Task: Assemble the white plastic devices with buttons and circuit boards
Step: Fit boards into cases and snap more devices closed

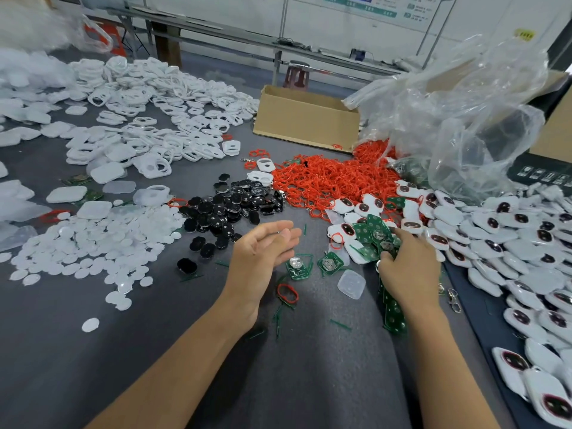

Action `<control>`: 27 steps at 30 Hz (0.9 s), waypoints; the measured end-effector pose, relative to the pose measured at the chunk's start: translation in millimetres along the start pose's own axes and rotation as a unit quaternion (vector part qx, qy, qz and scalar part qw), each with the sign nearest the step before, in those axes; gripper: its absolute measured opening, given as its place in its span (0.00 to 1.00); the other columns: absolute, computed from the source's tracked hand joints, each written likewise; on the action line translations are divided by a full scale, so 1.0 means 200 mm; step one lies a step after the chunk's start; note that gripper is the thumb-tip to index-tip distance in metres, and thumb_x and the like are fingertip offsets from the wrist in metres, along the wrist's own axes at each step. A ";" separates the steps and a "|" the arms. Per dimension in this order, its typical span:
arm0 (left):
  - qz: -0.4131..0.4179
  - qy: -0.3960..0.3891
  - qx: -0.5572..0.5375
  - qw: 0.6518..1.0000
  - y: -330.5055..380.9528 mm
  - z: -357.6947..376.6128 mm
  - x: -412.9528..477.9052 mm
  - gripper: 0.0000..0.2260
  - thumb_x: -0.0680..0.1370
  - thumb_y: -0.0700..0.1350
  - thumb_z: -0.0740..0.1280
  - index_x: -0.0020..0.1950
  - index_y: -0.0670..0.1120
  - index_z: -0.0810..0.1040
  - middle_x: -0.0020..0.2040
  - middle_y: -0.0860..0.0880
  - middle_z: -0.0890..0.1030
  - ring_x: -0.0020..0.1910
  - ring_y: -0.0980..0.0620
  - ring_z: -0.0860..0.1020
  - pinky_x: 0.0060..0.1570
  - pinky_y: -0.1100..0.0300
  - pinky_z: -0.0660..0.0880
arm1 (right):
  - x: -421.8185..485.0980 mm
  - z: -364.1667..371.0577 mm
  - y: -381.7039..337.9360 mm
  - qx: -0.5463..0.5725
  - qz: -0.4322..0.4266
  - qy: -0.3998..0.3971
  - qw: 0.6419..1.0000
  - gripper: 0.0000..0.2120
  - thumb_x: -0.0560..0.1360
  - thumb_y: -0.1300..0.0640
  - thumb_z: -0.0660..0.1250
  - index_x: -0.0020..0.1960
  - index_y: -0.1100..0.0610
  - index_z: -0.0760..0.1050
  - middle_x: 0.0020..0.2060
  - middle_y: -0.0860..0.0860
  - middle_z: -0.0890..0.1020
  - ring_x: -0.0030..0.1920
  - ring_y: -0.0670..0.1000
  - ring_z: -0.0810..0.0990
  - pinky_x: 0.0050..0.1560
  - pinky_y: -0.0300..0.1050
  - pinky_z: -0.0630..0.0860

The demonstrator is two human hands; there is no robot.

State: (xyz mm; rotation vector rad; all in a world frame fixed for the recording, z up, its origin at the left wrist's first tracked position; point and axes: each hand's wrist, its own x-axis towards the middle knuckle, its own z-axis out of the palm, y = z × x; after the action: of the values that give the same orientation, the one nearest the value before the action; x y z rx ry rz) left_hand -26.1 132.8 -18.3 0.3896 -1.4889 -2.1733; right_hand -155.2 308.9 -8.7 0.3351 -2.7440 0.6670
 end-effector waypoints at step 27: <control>0.124 0.226 0.633 0.730 0.38 -0.52 0.42 0.15 0.75 0.34 0.63 0.59 0.43 0.81 0.55 0.40 0.82 0.48 0.41 0.79 0.50 0.49 0.76 | -0.13 0.12 -0.17 0.058 -0.244 -0.069 0.966 0.13 0.71 0.71 0.66 0.52 0.61 0.82 0.48 0.54 0.83 0.53 0.57 0.77 0.56 0.47 0.71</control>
State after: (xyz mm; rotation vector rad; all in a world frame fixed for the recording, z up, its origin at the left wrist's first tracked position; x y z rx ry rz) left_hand -29.9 -17.6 16.6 0.9691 -2.2839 -0.4605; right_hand -126.0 271.6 -23.1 1.0750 -2.5894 0.6841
